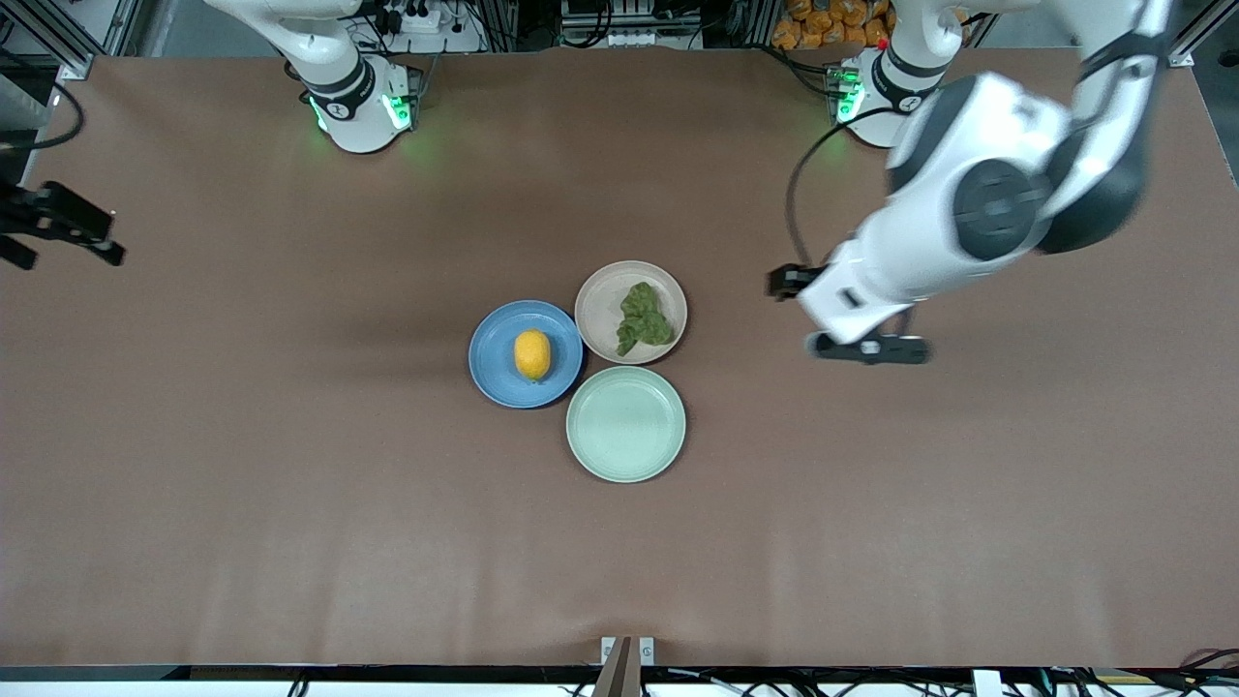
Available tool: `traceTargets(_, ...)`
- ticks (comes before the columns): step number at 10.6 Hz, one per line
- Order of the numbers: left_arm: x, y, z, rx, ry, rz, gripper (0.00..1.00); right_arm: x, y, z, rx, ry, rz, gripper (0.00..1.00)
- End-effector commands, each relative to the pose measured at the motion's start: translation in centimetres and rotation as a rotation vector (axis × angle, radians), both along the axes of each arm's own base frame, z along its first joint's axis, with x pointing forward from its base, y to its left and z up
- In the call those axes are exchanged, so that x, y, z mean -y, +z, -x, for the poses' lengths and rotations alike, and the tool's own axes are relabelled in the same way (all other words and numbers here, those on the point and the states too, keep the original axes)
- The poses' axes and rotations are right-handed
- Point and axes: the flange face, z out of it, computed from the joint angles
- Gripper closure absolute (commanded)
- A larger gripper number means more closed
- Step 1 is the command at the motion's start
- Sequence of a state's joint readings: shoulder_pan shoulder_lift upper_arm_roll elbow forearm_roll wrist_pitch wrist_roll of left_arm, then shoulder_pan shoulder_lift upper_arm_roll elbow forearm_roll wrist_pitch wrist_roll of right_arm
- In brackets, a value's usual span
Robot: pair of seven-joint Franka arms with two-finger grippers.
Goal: Pick lemon and lettuce from blue and beige plates
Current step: 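Reach the right gripper to the lemon while the left gripper reaches the lettuce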
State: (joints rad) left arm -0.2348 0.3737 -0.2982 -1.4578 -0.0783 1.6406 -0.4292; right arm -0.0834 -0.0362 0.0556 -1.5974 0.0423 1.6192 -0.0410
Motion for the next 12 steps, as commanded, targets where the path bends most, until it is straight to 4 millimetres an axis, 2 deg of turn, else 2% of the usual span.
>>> traceTargets(1,5.5,-5.1,0.6,0.001,0.018,0.001,0.00,-3.7,-3.9,-0.2,-0.015,-0.031,-0.016,0.00)
traceTargets(3,10.7,-11.1,2.0,-0.014,0.096,-0.015,0.00,-7.7,-7.5,-0.6,-0.056,-0.019,-0.016,0.00)
traceTargets(4,12.5,-13.7,2.7,-0.021,0.114,-0.016,0.00,-10.3,-10.2,-0.7,-0.073,-0.026,-0.015,0.00)
traceTargets(5,13.8,-16.0,3.1,-0.036,0.141,-0.008,0.00,-12.6,-13.0,-0.6,-0.060,-0.058,-0.017,0.00)
traceTargets(6,14.3,-18.3,2.9,-0.044,0.186,0.005,0.00,-14.0,-16.0,-0.8,-0.046,-0.086,-0.024,0.00)
traceTargets(9,17.5,-22.8,5.1,-0.035,0.194,0.009,0.00,-19.8,-24.4,-1.8,-0.074,-0.104,-0.031,0.00)
traceTargets(10,18.0,-24.0,5.5,-0.040,0.196,0.009,0.00,-22.6,-27.4,-1.7,-0.077,-0.147,-0.030,0.00)
traceTargets(12,18.0,-24.8,5.8,-0.056,0.205,0.007,0.00,-26.7,-32.1,-1.1,-0.053,-0.178,0.008,0.00)
